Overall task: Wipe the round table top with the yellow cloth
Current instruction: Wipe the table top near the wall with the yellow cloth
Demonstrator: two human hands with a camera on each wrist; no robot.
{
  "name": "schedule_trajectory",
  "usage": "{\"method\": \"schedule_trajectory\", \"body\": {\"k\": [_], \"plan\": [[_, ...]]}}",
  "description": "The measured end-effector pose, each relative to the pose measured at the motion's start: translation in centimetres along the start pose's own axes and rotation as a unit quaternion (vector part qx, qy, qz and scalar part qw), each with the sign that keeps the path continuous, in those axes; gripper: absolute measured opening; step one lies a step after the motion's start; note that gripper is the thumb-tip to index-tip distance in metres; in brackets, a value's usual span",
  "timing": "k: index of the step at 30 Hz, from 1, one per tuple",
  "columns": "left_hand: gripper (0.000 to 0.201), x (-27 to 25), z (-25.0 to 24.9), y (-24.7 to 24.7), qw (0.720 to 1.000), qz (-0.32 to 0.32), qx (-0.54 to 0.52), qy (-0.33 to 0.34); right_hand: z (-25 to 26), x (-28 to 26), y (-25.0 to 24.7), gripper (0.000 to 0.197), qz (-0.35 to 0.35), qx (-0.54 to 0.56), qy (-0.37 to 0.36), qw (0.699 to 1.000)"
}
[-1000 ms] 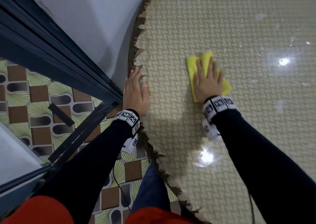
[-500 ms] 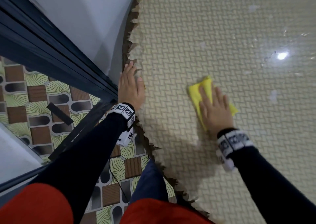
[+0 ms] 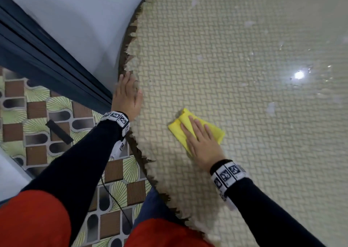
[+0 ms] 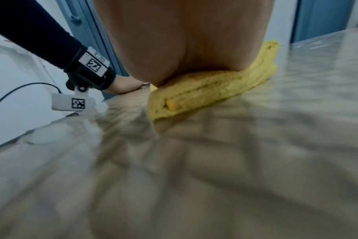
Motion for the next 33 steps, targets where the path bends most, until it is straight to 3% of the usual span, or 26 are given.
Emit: {"method": "schedule_trajectory", "body": {"k": [5, 9, 11, 15, 19, 22, 25, 29, 33], "plan": [[0.064, -0.3, -0.4, -0.9, 1.000, -0.009, 0.003, 0.003, -6.6, -1.5, -1.8, 0.058, -0.027, 0.055, 0.122, 0.991], [0.050, 0.8, -1.3, -2.4, 0.999, -0.027, -0.031, 0.016, -10.0, 2.6, -4.6, 0.060, -0.032, 0.097, 0.217, 0.971], [0.051, 2.0, -1.4, -2.7, 0.999, -0.026, -0.043, 0.020, -10.3, 5.5, -6.0, 0.055, -0.026, 0.108, 0.228, 0.967], [0.059, 4.8, -2.4, -3.5, 0.998, -0.023, -0.044, 0.030, -8.9, 11.0, -8.5, 0.053, -0.014, 0.107, 0.209, 0.972], [0.057, 7.8, -3.1, -3.5, 0.998, 0.004, -0.055, 0.023, -4.7, 14.2, -9.3, 0.051, -0.018, 0.071, 0.106, 0.992], [0.059, 10.1, -2.9, -3.4, 0.999, -0.002, -0.036, 0.035, -0.7, 13.3, -7.6, 0.053, 0.000, 0.051, 0.022, 0.998], [0.060, 12.0, -2.3, -2.8, 0.999, 0.001, -0.005, 0.043, 0.1, 10.6, -5.6, 0.057, 0.000, 0.038, 0.005, 0.999], [0.055, 13.2, -1.2, -2.0, 1.000, 0.010, 0.012, 0.025, -5.2, 8.8, -6.6, 0.054, -0.050, 0.071, 0.131, 0.988], [0.056, 13.2, -0.9, -1.7, 0.999, 0.011, 0.032, 0.020, -11.2, 11.9, -10.1, 0.052, -0.078, 0.144, 0.284, 0.945]]}}
Point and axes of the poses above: each hand's wrist, its own x-axis towards the middle knuckle, its own y-axis out of the palm, z = x × y, the point moved 7 cm from there along x, towards the middle knuckle, and after that the axes turned 10 degrees about z, right-handed, at the moved point
